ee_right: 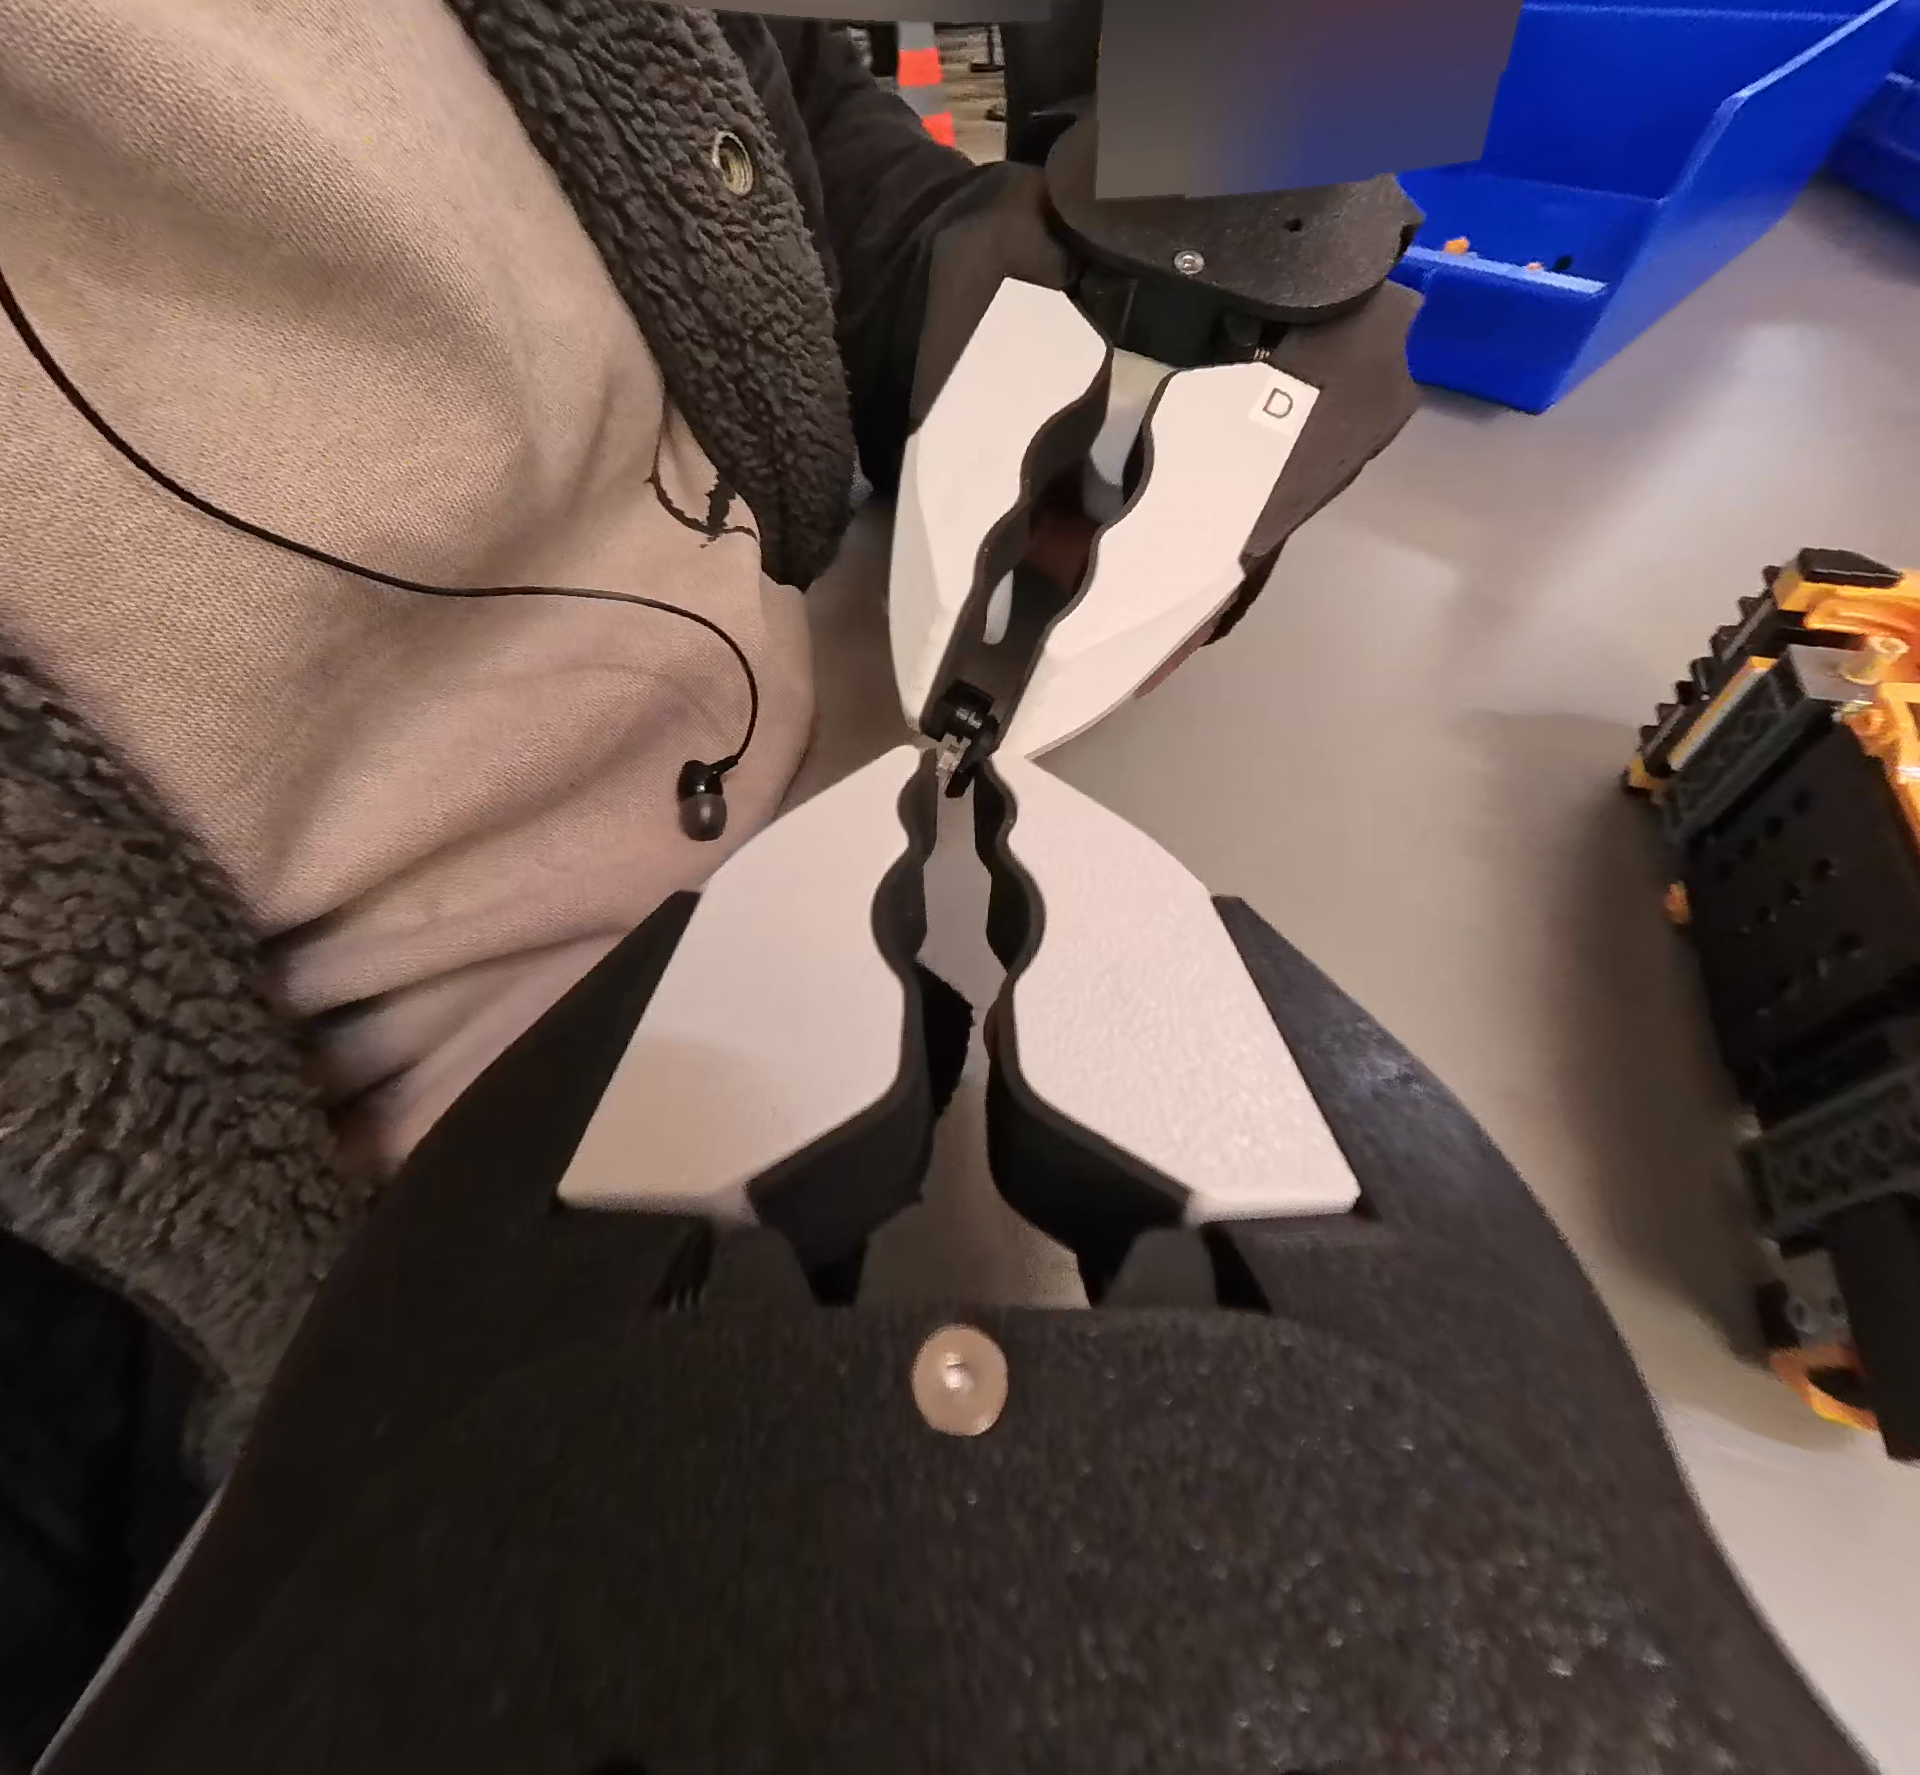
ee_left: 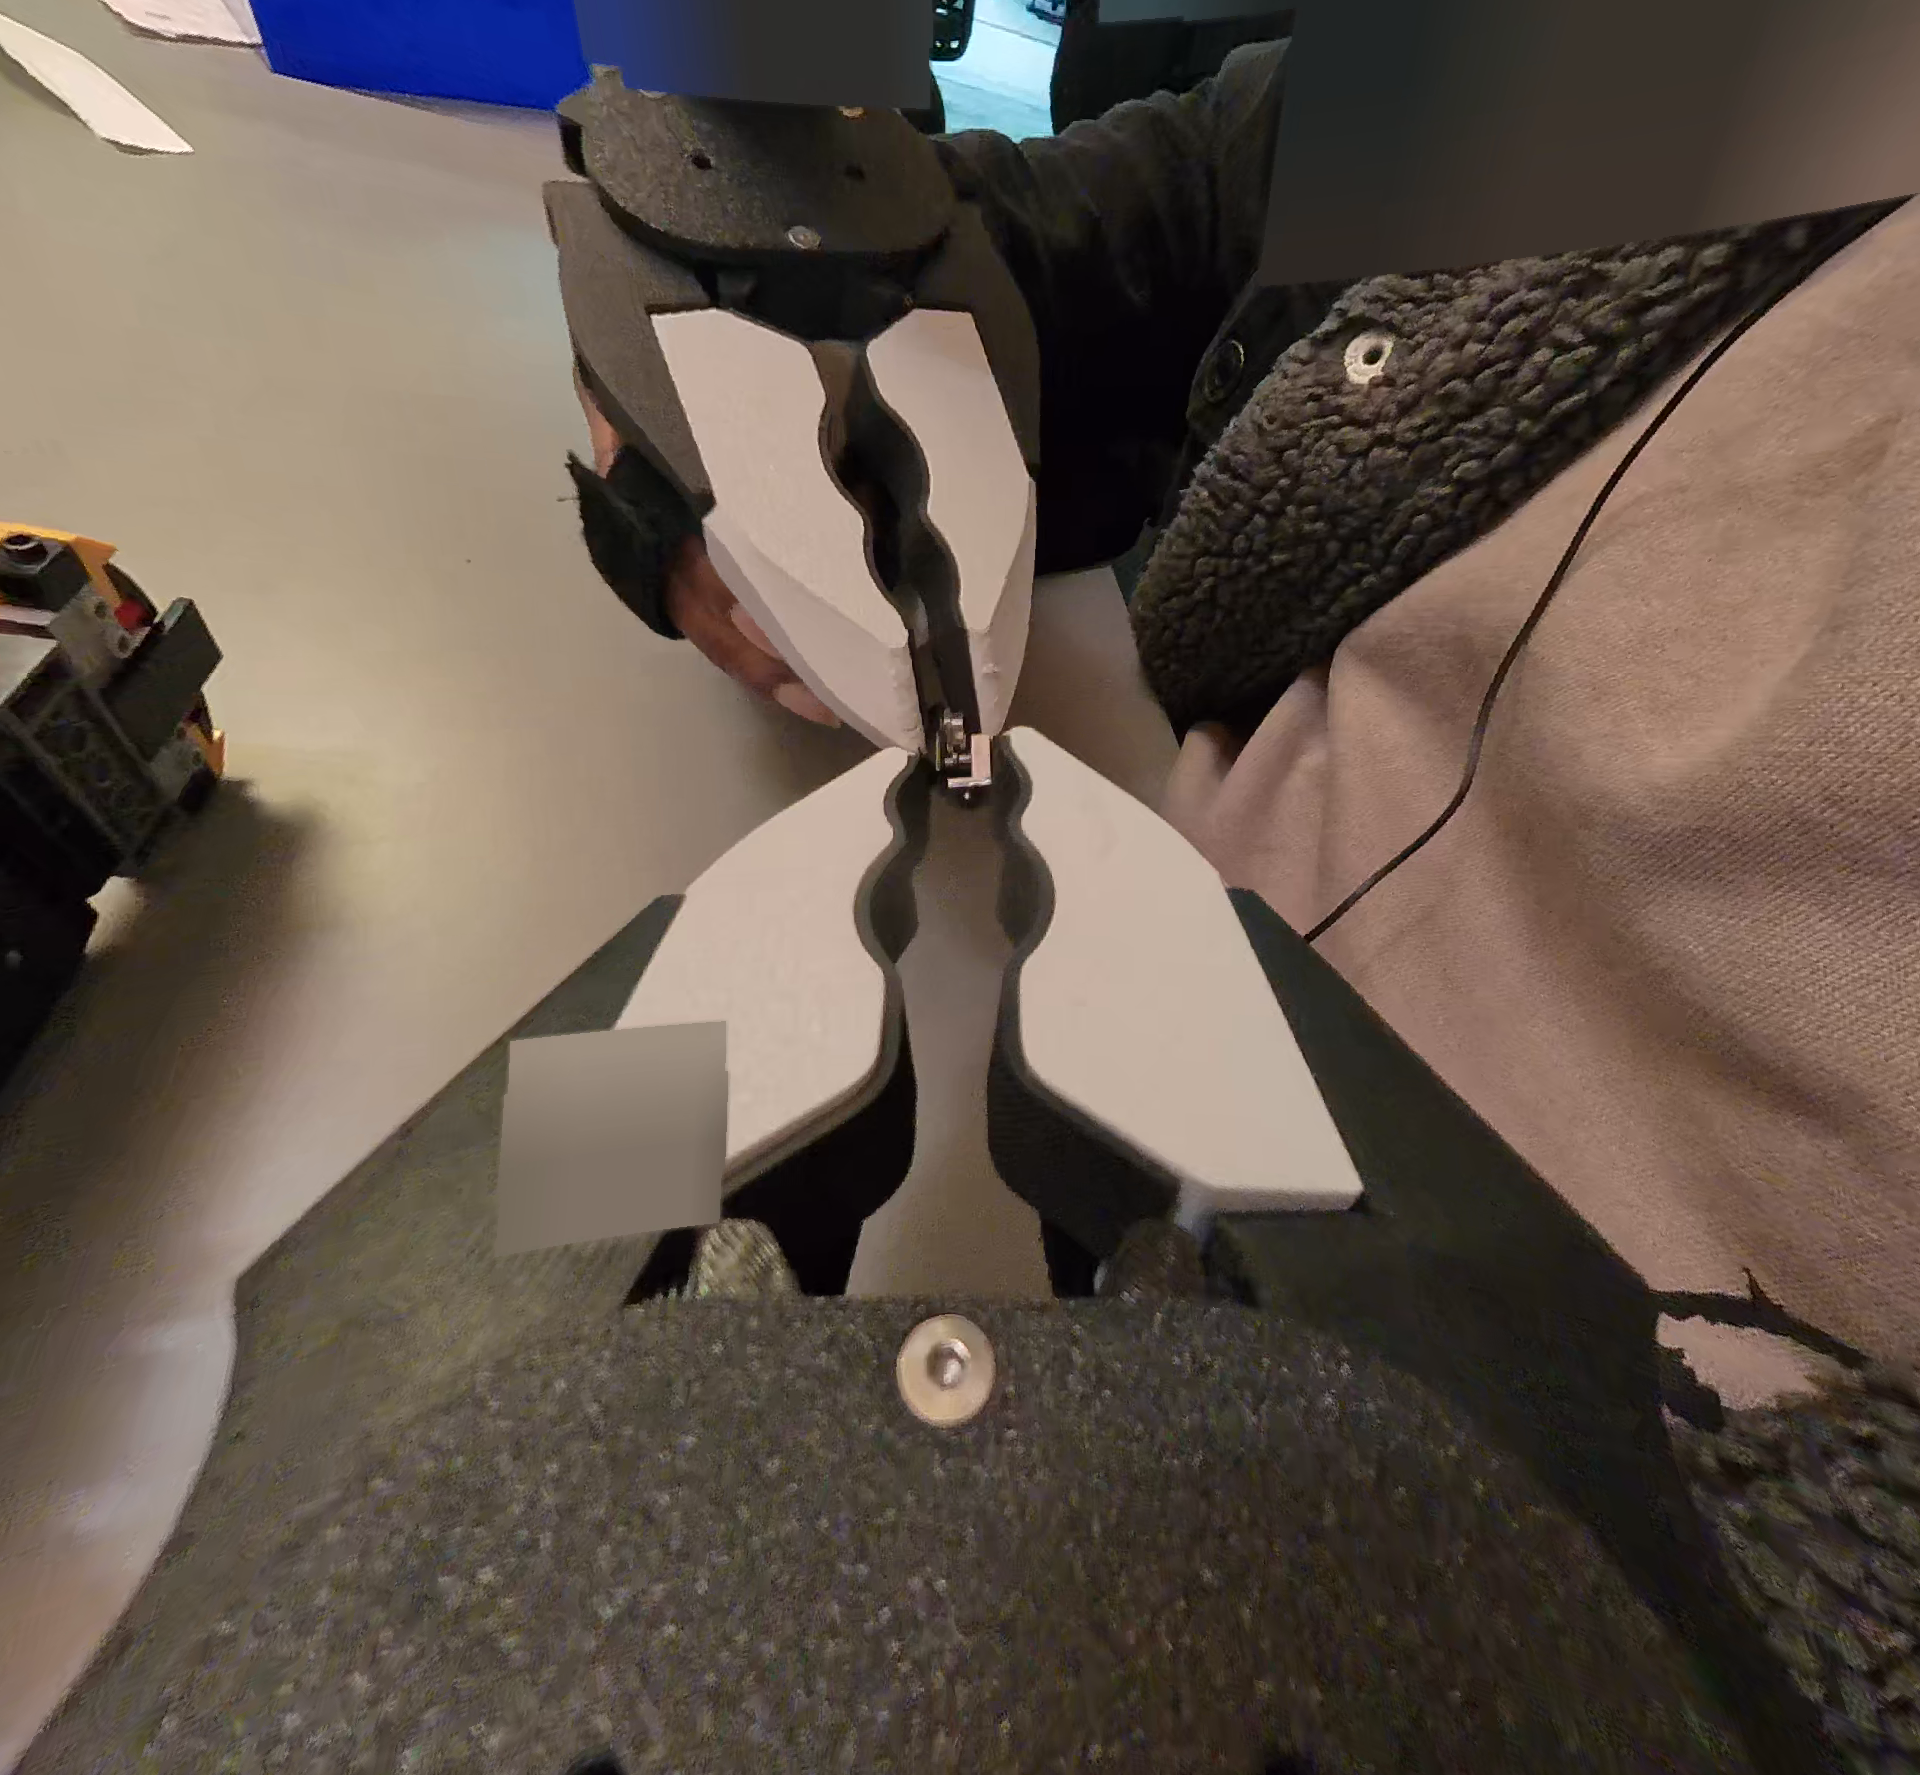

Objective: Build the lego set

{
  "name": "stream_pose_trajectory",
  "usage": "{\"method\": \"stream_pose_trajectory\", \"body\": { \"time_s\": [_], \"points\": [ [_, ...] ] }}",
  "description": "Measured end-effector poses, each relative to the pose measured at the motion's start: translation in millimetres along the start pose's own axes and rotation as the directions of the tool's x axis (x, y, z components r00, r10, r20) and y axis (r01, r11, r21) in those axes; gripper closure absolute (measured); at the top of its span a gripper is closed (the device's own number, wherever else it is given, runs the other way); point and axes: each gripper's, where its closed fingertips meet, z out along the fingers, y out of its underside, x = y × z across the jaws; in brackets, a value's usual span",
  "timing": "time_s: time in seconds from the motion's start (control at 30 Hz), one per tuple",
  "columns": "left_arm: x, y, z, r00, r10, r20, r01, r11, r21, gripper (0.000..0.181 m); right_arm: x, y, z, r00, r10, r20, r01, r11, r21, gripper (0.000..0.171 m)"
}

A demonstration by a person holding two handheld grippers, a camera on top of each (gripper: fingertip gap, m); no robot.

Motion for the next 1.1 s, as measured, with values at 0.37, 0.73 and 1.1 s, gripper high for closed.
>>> {"method": "stream_pose_trajectory", "body": {
  "time_s": [0.37,0.73,1.1],
  "points": [
    [6,7,3,0.996,0.087,0.003,-0.087,0.994,-0.065,0.171,-9,5,2,0.991,0.038,0.127,-0.030,0.998,-0.063,0.165],
    [1,16,6,0.939,0.329,0.101,-0.309,0.935,-0.176,0.170,-6,14,1,0.995,-0.030,0.092,0.043,0.989,-0.144,0.164],
    [-8,18,5,0.962,0.237,0.135,-0.213,0.962,-0.171,0.169,6,16,1,0.952,-0.289,-0.106,0.256,0.934,-0.248,0.164]
  ]
}}
